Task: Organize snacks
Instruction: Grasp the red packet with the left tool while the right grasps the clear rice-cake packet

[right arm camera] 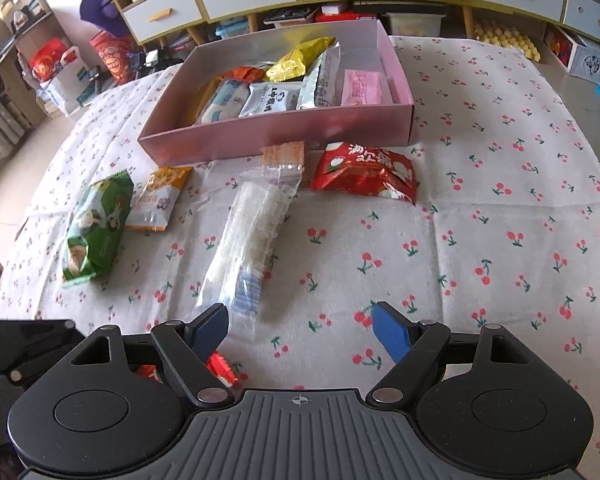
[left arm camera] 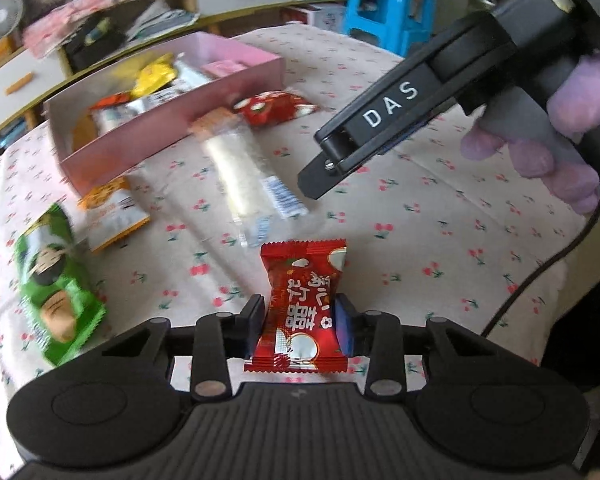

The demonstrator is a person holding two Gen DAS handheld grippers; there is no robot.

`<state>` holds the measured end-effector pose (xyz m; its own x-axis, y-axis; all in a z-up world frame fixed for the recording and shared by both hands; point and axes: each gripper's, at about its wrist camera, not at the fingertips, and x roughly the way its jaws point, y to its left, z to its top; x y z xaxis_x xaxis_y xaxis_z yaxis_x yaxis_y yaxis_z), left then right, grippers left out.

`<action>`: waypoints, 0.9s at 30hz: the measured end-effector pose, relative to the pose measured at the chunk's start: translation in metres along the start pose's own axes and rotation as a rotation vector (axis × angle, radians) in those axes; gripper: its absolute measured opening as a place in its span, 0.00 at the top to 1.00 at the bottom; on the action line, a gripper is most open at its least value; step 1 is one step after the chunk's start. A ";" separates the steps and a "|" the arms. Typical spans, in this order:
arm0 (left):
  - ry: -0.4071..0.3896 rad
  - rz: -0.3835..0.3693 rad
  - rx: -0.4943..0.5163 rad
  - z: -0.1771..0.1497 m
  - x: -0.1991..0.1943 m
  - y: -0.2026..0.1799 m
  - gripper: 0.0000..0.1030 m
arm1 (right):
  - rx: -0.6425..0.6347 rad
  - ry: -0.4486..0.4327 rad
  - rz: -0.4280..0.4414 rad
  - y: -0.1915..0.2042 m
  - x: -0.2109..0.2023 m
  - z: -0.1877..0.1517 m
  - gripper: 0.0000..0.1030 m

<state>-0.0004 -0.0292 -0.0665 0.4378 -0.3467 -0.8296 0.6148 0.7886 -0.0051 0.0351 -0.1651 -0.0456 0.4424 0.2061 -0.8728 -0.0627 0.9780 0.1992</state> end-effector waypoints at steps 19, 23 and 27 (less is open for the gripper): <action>0.030 0.043 -0.110 0.002 -0.004 0.021 0.67 | 0.060 -0.025 0.039 0.031 0.045 0.027 0.31; 0.035 0.049 -0.122 0.001 -0.005 0.023 0.67 | 0.014 -0.035 0.003 0.034 0.045 0.026 0.44; 0.036 0.053 -0.130 0.002 -0.005 0.023 0.67 | -0.031 -0.038 -0.029 0.035 0.042 0.022 0.61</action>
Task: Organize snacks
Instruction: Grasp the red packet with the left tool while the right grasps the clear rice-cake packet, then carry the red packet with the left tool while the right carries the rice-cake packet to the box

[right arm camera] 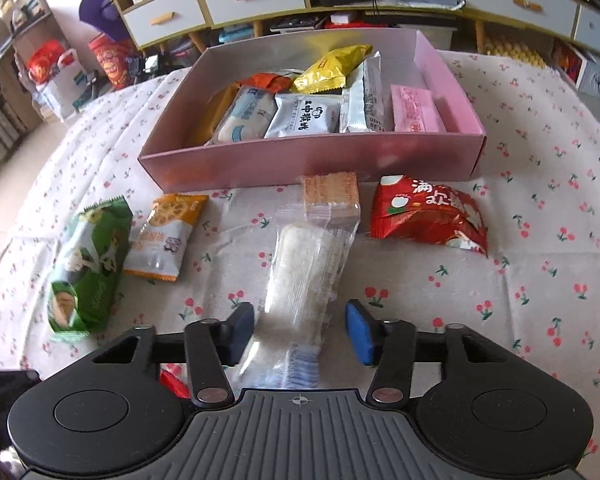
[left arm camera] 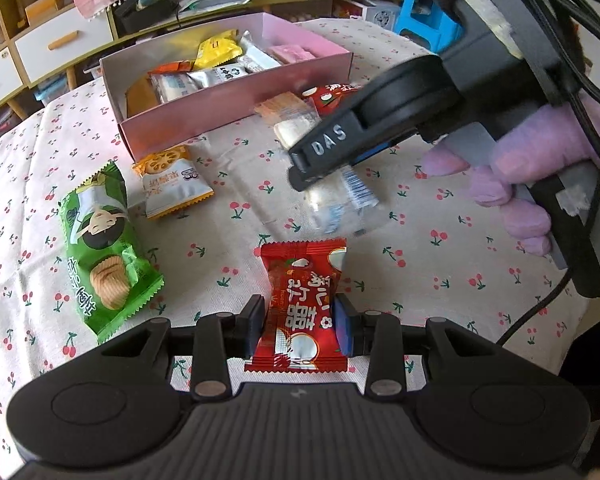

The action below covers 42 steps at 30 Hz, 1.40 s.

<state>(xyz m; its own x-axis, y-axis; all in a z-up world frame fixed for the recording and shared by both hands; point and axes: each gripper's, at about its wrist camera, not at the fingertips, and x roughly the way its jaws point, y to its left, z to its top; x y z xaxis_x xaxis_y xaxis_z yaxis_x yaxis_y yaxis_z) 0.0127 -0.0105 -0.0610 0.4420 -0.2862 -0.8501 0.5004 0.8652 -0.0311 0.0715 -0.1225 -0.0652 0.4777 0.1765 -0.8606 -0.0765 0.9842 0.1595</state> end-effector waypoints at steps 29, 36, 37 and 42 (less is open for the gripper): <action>-0.088 0.014 -0.183 0.027 -0.021 0.029 0.67 | 0.130 0.027 0.079 -0.027 -0.030 0.005 0.74; -0.161 0.023 -0.242 0.049 -0.034 0.043 0.67 | 0.187 -0.016 0.124 -0.032 -0.043 0.020 0.75; -0.169 0.023 -0.249 0.052 -0.036 0.044 0.67 | 0.197 -0.022 0.129 -0.033 -0.044 0.022 0.75; -0.210 0.028 -0.290 0.071 -0.038 0.054 0.67 | 0.246 -0.052 0.155 -0.038 -0.048 0.036 0.76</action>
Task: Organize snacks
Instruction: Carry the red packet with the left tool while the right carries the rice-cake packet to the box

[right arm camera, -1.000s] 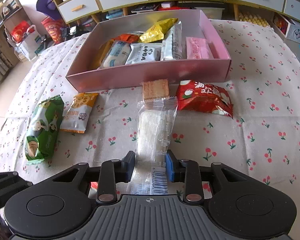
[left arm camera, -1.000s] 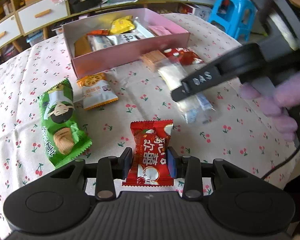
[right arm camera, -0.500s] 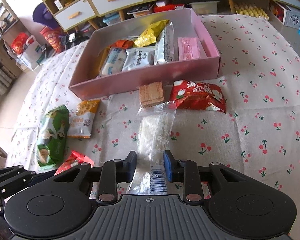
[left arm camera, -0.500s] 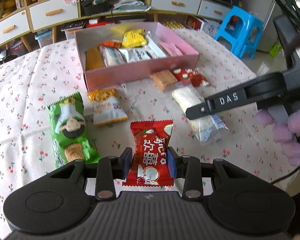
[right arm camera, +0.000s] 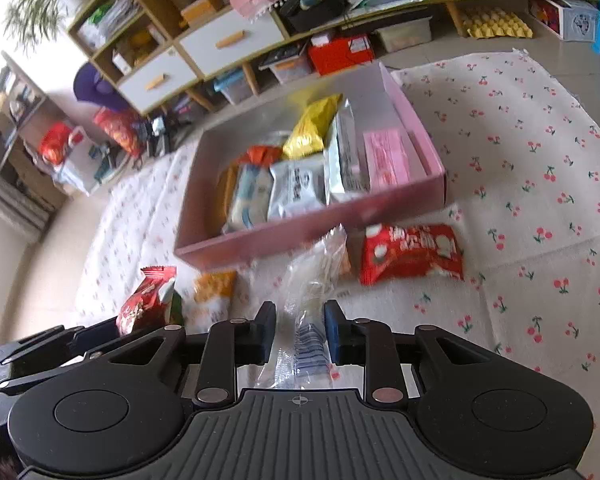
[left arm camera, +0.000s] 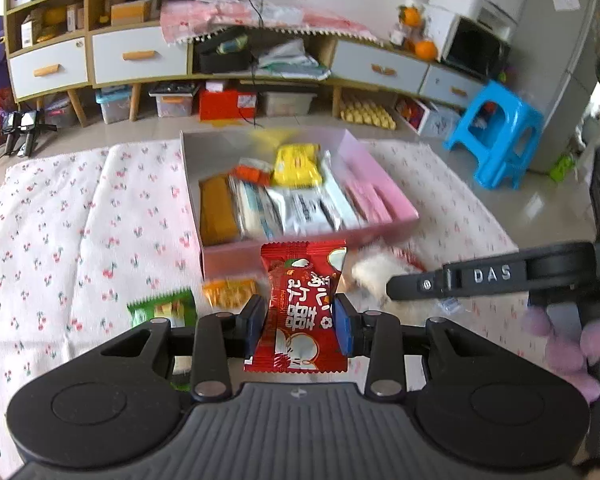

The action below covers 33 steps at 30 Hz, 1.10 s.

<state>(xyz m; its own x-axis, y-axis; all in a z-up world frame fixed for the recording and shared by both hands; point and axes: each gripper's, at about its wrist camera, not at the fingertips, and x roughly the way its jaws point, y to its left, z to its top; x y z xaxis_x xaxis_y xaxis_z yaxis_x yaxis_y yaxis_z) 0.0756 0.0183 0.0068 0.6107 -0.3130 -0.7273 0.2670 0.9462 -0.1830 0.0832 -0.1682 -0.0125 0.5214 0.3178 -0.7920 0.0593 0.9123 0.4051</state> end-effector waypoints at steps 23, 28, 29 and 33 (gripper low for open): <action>0.019 0.027 -0.130 0.023 0.023 0.023 0.67 | -0.081 0.191 -0.045 0.018 0.061 -0.010 0.49; 0.019 0.030 -0.135 0.023 0.022 0.025 0.67 | -0.147 0.193 -0.083 0.023 0.065 -0.018 0.47; 0.019 0.032 -0.136 0.023 0.021 0.026 0.67 | -0.158 0.195 -0.087 0.025 0.065 -0.019 0.47; 0.015 0.035 -0.140 0.022 0.019 0.029 0.67 | -0.223 0.199 -0.102 0.031 0.063 -0.025 0.52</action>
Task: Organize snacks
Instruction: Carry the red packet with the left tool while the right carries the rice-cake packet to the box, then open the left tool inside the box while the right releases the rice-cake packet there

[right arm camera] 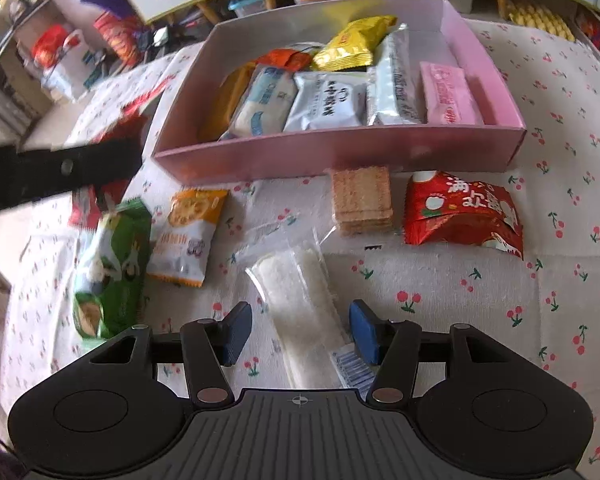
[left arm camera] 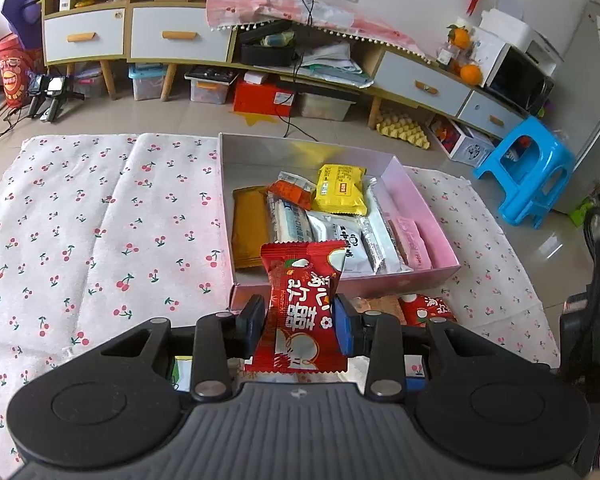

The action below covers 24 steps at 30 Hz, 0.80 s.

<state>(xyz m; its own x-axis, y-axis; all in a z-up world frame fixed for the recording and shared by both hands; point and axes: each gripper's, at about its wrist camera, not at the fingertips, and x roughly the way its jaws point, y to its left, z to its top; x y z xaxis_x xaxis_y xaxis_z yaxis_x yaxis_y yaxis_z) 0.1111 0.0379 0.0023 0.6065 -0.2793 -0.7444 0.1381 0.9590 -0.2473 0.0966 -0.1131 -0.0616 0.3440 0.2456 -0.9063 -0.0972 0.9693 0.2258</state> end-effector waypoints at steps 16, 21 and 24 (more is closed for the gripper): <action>-0.044 -0.022 -0.016 0.009 -0.001 0.005 0.67 | 0.131 -0.157 0.101 -0.020 -0.051 0.019 0.71; -0.087 -0.030 -0.013 0.017 0.011 0.001 0.67 | 0.251 -0.291 0.139 -0.040 -0.069 0.041 0.71; -0.111 -0.013 -0.019 0.022 0.024 0.000 0.67 | 0.321 -0.362 0.161 -0.051 -0.070 0.055 0.71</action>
<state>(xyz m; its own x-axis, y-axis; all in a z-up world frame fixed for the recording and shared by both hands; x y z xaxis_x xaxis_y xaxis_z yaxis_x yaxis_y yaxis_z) 0.1430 0.0326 -0.0025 0.6881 -0.2838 -0.6679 0.1322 0.9540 -0.2691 0.1289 -0.1787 0.0097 0.6554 0.3244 -0.6820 0.0972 0.8593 0.5022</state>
